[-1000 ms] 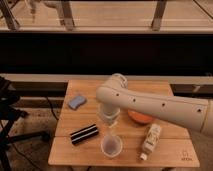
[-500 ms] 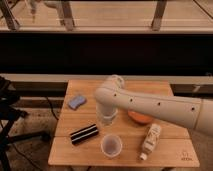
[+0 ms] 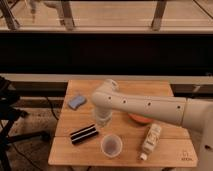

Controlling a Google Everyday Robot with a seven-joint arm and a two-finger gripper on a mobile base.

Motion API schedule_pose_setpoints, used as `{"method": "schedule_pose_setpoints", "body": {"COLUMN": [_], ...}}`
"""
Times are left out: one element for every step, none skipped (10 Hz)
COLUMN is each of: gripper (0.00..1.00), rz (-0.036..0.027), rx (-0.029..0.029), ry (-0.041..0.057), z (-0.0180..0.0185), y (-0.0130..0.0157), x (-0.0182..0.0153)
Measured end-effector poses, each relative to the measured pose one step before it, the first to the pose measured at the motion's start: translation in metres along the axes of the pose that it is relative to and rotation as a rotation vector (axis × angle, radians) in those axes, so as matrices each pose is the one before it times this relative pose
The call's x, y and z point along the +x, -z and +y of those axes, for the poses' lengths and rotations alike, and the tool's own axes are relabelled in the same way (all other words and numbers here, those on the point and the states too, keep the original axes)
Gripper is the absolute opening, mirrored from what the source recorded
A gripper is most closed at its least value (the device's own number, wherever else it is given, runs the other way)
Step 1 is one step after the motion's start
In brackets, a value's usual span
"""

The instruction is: Push the eraser across the table

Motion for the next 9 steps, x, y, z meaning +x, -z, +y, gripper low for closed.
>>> {"method": "schedule_pose_setpoints", "body": {"gripper": [0.0,0.0,0.0,0.0,0.0,0.0,0.0,0.0,0.0], "rz": [-0.00548,-0.00493,-0.00514,-0.00849,-0.00161,-0.00295,0.00053,0.00277,0.00261], "rx": [-0.00045,-0.00149,-0.00109,-0.00038,-0.00079,-0.00274,-0.00473,-0.00174,-0.00569], "ry": [0.00353,0.00553,0.00359,-0.0033,0.00023,0.01133,0.01624,0.01385,0.01072], "z": [-0.00123,-0.0032,-0.00335,-0.00078,-0.00029,-0.00131,-0.00468,-0.0095,-0.00761], "y": [-0.00948,-0.01003,-0.0054,-0.00697,-0.0033,-0.00798,-0.00993,-0.00363,-0.00247], "x": [0.00031,-0.00129,-0.00224,0.0007,0.00121,0.00052,-0.00005,-0.0031,-0.00264]}}
